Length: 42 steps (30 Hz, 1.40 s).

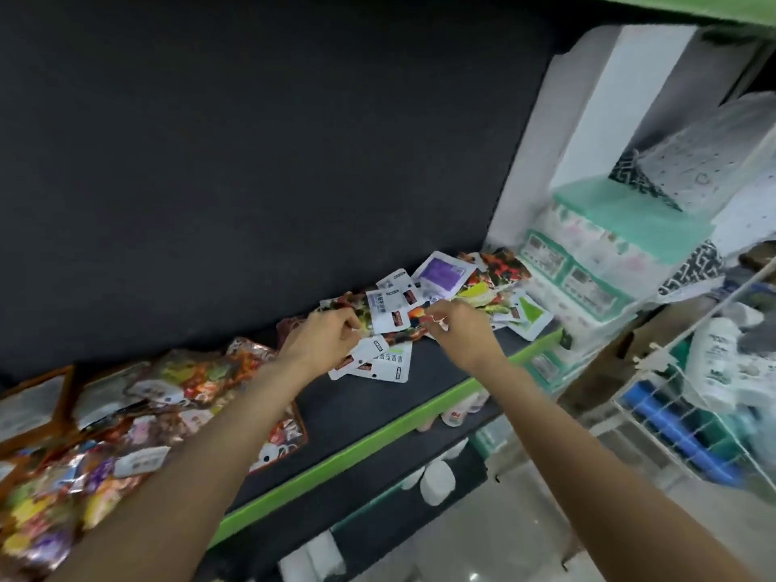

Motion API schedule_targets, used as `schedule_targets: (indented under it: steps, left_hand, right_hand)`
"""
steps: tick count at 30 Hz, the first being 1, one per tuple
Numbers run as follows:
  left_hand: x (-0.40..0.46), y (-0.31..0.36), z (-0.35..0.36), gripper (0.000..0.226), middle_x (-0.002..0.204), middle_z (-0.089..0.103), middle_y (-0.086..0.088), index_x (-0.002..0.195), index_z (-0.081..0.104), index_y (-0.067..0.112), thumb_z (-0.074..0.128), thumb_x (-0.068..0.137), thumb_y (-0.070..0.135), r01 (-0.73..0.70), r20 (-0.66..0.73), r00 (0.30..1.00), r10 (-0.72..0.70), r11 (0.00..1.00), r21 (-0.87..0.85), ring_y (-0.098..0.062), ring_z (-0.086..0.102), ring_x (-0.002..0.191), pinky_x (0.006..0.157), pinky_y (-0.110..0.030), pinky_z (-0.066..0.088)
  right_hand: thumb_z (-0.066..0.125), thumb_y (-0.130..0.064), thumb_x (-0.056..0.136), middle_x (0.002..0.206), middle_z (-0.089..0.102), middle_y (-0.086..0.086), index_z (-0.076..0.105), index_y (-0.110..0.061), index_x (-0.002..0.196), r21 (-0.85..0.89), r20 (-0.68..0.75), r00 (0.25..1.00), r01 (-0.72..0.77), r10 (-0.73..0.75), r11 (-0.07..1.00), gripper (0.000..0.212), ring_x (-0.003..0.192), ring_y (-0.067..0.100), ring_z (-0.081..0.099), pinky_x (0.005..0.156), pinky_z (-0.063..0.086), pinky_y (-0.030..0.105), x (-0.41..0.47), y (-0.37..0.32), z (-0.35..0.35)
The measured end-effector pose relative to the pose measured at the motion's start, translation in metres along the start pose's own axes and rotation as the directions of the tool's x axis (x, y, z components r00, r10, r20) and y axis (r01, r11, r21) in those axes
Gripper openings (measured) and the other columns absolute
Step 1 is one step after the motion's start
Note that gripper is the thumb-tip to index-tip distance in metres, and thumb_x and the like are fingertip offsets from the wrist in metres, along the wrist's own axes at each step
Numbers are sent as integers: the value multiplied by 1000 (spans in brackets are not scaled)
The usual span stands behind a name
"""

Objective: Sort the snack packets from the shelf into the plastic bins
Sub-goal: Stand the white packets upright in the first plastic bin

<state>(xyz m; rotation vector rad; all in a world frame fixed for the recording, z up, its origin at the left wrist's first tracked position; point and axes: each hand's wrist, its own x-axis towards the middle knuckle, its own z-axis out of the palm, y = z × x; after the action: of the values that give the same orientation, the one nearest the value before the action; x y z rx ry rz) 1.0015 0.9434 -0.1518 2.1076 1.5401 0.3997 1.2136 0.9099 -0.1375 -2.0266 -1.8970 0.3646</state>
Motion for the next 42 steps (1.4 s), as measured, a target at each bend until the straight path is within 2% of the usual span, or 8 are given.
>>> schedule_targets:
  steps: [8, 13, 19, 21, 26, 30, 36, 42]
  left_hand:
    - [40, -21, 47, 33, 119, 61, -13, 124, 55, 12, 54, 93, 23, 240, -29, 970, -240, 971, -2, -28, 58, 108, 91, -36, 48]
    - [55, -46, 59, 45, 123, 57, -18, 126, 49, 3, 50, 95, 36, 455, 64, 884, -463, 884, 102, -31, 53, 112, 87, -31, 43]
    - [56, -62, 75, 77, 153, 28, -8, 148, 26, 15, 61, 87, 46, 417, 134, 897, -421, 907, 57, -26, 28, 140, 111, -35, 30]
    - [56, -63, 80, 86, 152, 31, -7, 150, 21, 20, 67, 82, 46, 394, 76, 915, -396, 918, 46, -26, 31, 138, 109, -38, 33]
    - [60, -49, 89, 60, 135, 47, -6, 136, 43, 22, 64, 84, 43, 371, -138, 926, -351, 911, 177, -24, 40, 128, 100, -39, 38]
    - [59, -39, 84, 33, 115, 63, -7, 125, 54, 23, 52, 94, 34, 301, -158, 951, -266, 914, 273, -26, 59, 106, 88, -36, 47]
    - [43, -33, 61, 18, 82, 69, -10, 102, 63, 14, 49, 97, 23, 178, -327, 936, -131, 977, 119, -32, 64, 73, 65, -36, 51]
    - [43, -25, 43, 25, 105, 69, -3, 118, 59, 24, 49, 95, 20, 168, -348, 922, -168, 985, -32, -26, 63, 95, 77, -40, 53]
  right_hand:
    - [53, -15, 93, 136, 45, 13, 36, -16, 141, 18, 173, 977, 127, -128, 992, 51, 125, 30, 43, 97, 44, 43, 70, 36, 31]
    - [50, -22, 96, 150, 26, 8, 19, -22, 150, -41, 293, 935, 222, -201, 974, 62, 138, 24, 26, 102, 42, 42, 97, 31, 64]
    - [39, -45, 98, 160, 1, -2, 5, -29, 152, -292, 471, 855, 384, -217, 876, 66, 147, 17, 0, 119, 5, 44, 112, 45, 90]
    - [38, -48, 97, 160, 2, -5, 2, -31, 152, -346, 439, 874, 379, -209, 858, 67, 147, 15, 2, 118, 5, 46, 111, 57, 88]
    - [42, -42, 98, 155, 26, 0, 15, -28, 151, -359, 354, 920, 299, -168, 884, 61, 141, 21, 29, 115, 19, 48, 110, 77, 74]
    - [44, -33, 97, 110, 67, 4, 52, -21, 132, -328, 147, 947, 318, -285, 889, 37, 103, 22, 62, 96, 41, 36, 115, 72, 64]
    - [37, -35, 101, 83, 71, 10, 63, -16, 113, -381, 50, 936, 340, -348, 860, 34, 81, 30, 67, 82, 42, 34, 119, 60, 45]
    - [40, -20, 99, 85, 71, 10, 62, -19, 115, -421, 29, 942, 316, -335, 851, 27, 83, 29, 64, 87, 38, 32, 118, 47, 36]
